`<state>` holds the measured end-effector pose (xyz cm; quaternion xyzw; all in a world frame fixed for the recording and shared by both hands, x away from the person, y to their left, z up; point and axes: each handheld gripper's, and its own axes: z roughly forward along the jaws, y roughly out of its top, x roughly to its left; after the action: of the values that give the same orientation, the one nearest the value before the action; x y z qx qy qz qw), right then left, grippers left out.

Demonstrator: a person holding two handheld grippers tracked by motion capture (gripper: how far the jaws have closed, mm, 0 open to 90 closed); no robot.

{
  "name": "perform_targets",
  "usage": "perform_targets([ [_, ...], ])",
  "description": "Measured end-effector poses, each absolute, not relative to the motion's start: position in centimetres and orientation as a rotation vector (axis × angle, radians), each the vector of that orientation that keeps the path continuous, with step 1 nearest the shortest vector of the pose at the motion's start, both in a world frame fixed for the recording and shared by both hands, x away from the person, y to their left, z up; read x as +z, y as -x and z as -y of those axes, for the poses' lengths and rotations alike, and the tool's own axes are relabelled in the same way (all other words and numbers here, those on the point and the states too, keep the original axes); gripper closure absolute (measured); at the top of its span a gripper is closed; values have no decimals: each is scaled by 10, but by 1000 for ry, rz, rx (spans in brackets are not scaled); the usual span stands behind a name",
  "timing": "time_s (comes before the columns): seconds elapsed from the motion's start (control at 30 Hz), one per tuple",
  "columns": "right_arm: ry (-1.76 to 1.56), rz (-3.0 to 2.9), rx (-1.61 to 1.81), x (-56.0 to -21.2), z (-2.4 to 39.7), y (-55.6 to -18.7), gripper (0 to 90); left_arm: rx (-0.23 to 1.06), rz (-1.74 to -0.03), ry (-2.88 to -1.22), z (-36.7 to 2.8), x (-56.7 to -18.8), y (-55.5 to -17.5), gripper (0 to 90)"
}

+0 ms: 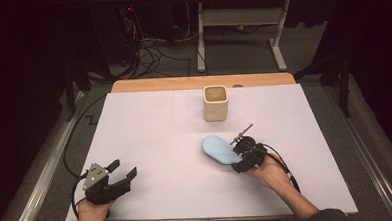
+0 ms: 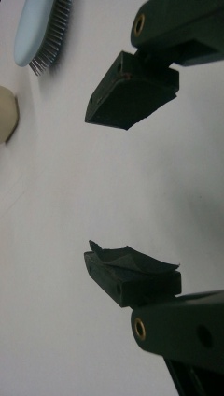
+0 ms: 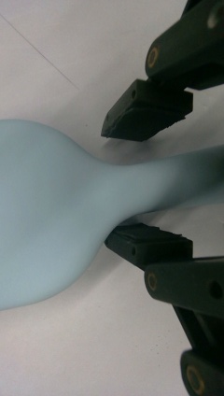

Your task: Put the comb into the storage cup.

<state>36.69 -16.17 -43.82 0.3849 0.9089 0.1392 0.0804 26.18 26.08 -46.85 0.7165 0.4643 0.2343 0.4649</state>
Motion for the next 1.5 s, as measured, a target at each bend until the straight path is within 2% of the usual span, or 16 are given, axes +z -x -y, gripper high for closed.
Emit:
perform_targets([
  [0.07, -1147, -2726, 406, -438, 161, -369, 513, 576, -1140, -1761, -261, -468, -262, 299],
  [0.2, -1131, -2740, 386, -436, 157, -370, 623, 576, -1141, -1761, -261, -468, -262, 300],
  [0.4, -1128, -2755, 383, -436, 156, -372, 685, 568, -1143, -1763, -260, -469, -262, 298],
  [0.8, -1067, -2776, 363, -435, 156, -374, 703, 554, -1149, -1762, -259, -467, -261, 311],
  [1.5, -1066, -2744, 472, -429, 169, -367, 707, 439, -1081, -1777, -248, -458, -264, 246],
])
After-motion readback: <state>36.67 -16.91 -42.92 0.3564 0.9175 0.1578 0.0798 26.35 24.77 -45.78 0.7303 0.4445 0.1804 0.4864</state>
